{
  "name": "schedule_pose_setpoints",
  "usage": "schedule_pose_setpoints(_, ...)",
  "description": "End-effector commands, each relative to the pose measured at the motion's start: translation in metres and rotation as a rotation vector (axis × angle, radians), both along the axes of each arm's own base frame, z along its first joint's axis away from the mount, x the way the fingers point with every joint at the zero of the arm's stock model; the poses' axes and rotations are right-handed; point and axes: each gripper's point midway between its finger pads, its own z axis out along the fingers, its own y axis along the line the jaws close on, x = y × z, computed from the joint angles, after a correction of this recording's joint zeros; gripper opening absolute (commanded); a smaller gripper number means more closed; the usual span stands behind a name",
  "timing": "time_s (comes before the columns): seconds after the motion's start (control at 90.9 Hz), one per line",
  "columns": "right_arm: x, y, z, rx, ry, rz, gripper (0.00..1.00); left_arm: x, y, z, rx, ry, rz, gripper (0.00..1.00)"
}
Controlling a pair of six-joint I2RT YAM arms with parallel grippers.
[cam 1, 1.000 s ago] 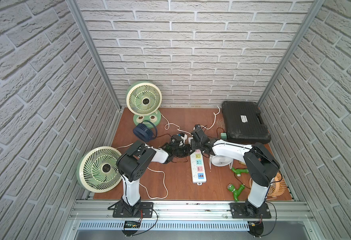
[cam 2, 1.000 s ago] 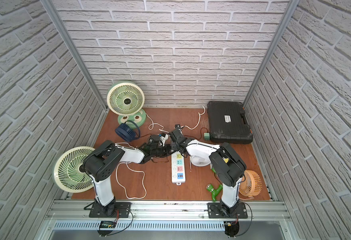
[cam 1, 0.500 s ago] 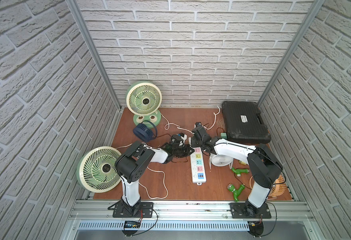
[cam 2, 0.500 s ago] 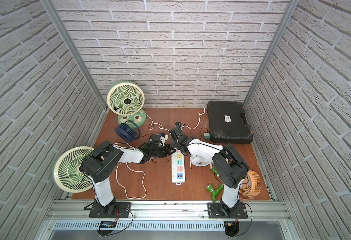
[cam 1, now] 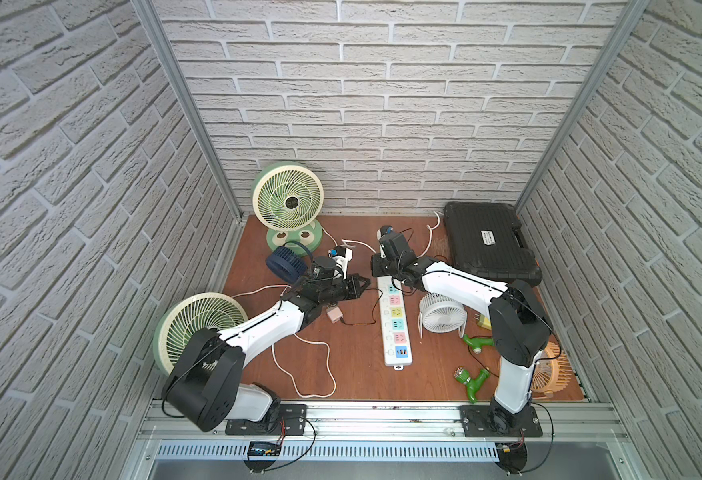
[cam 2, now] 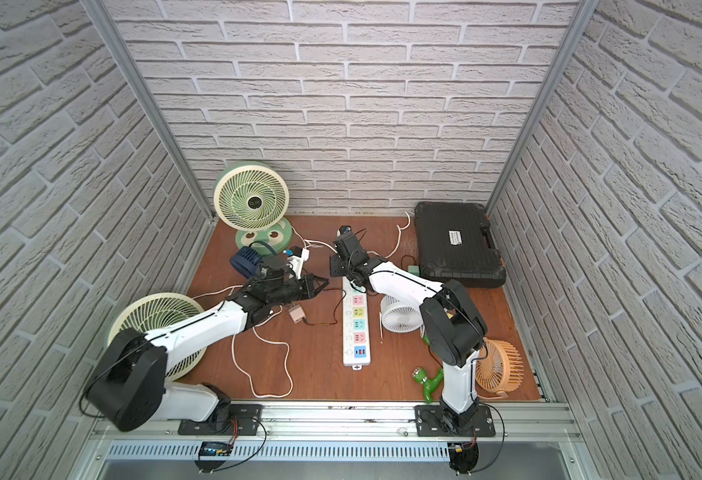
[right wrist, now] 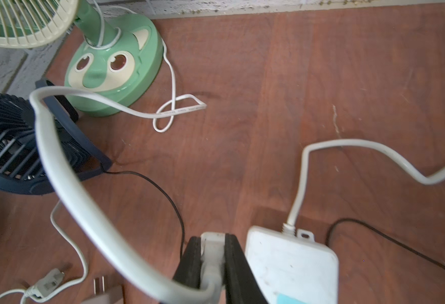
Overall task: Unplug the desk fan from the power strip
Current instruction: Place the plug at the center of the board.
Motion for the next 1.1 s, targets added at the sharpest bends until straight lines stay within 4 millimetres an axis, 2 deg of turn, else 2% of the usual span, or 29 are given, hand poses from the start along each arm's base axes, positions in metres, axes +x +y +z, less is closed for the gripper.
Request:
schedule_pose_setpoints(0.0,0.014,0.025,-0.004,0.051,0.005,0.061,0.07,-0.012,0.029,-0.008,0.062,0.016,0.045,0.00)
schedule_pose_setpoints(0.187,0.041,0.050,-0.013,0.072,0.019,0.079,0.07,-0.026,0.073,0.006,0.072,-0.010,0.144,0.00)
schedule_pose_setpoints(0.352,0.063,0.065,-0.022,0.068,0.023,0.084,0.08,-0.039,0.097,0.011,0.075,-0.020,0.203,0.00)
schedule_pose_setpoints(0.704,0.089,0.088,-0.049,0.066,0.066,0.099,0.15,-0.048,0.119,0.014,0.060,-0.022,0.250,0.00)
schedule_pose_setpoints(0.88,0.091,0.090,-0.049,0.064,0.064,0.105,0.22,-0.048,0.124,0.013,0.057,-0.021,0.261,0.00)
schedule_pose_setpoints(1.089,0.088,0.086,-0.044,0.044,0.063,0.117,0.35,-0.045,0.130,0.008,0.049,-0.010,0.275,0.00)
